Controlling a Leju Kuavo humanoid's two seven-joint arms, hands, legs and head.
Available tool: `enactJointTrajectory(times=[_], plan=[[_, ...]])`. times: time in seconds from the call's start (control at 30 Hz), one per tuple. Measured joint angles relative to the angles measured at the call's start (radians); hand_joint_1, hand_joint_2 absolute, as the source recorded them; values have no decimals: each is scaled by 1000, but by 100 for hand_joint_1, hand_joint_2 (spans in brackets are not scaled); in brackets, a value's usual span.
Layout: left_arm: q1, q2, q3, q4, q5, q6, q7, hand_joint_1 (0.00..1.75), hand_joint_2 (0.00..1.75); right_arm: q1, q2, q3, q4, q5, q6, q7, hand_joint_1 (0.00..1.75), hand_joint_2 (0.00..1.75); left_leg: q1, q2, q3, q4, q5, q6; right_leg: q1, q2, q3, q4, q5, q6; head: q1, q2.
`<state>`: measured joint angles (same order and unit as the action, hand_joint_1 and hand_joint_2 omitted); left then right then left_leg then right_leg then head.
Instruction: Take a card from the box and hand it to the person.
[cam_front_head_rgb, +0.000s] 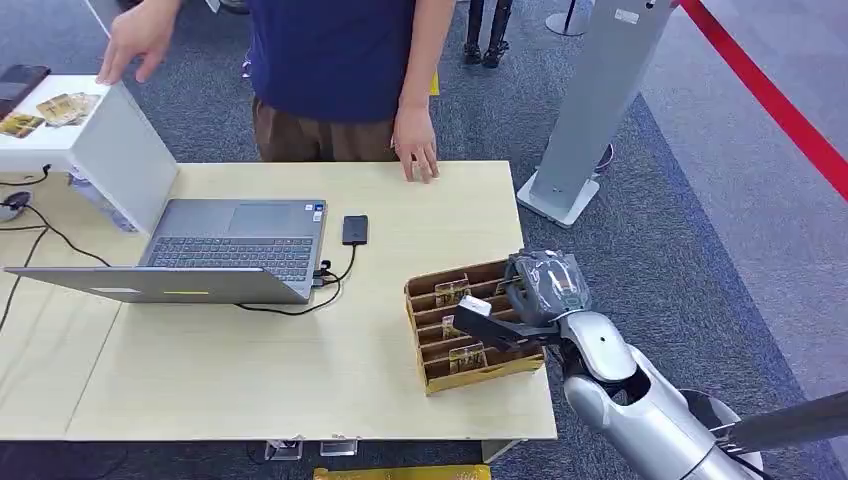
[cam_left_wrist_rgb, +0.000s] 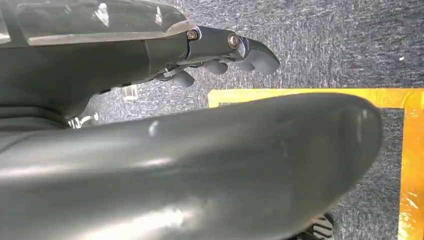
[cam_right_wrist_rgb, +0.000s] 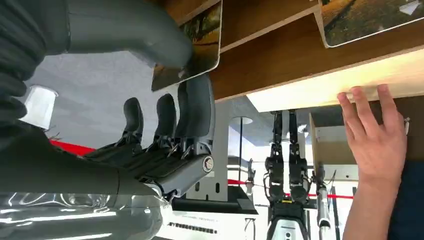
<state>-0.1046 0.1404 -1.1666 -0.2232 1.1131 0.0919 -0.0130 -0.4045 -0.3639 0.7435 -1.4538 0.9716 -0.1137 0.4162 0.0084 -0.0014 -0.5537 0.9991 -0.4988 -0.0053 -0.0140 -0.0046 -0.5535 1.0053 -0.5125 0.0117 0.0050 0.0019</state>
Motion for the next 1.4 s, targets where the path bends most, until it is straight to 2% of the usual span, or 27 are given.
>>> enactJointTrajectory(times=[0.07,0.1,0.17,0.77,1.4], plan=[[0,1,0,0,-2,-3,-1,0,0,0,0,0,0,-1,0,0,98,175,0,0,0,0,0,0,0,0,0,0,0,0,0,0],[0,2,0,0,-3,-6,-2,0,175,0,0,0,0,-4,0,0,110,175,0,0,0,0,0,0,0,0,0,0,0,0,0,0],[0,3,0,0,-3,-7,-8,0,175,0,0,0,0,-5,0,0,115,175,0,0,0,0,0,0,0,0,0,0,0,0,0,0],[0,9,-1,0,-12,-3,-34,0,175,3,0,0,0,-24,0,-5,115,175,0,0,0,0,0,0,0,0,0,0,0,0,0,0],[0,10,-1,0,-6,10,-34,0,175,3,-1,0,0,-36,-2,-8,115,175,0,0,0,0,0,0,0,0,0,0,0,0,0,0]])
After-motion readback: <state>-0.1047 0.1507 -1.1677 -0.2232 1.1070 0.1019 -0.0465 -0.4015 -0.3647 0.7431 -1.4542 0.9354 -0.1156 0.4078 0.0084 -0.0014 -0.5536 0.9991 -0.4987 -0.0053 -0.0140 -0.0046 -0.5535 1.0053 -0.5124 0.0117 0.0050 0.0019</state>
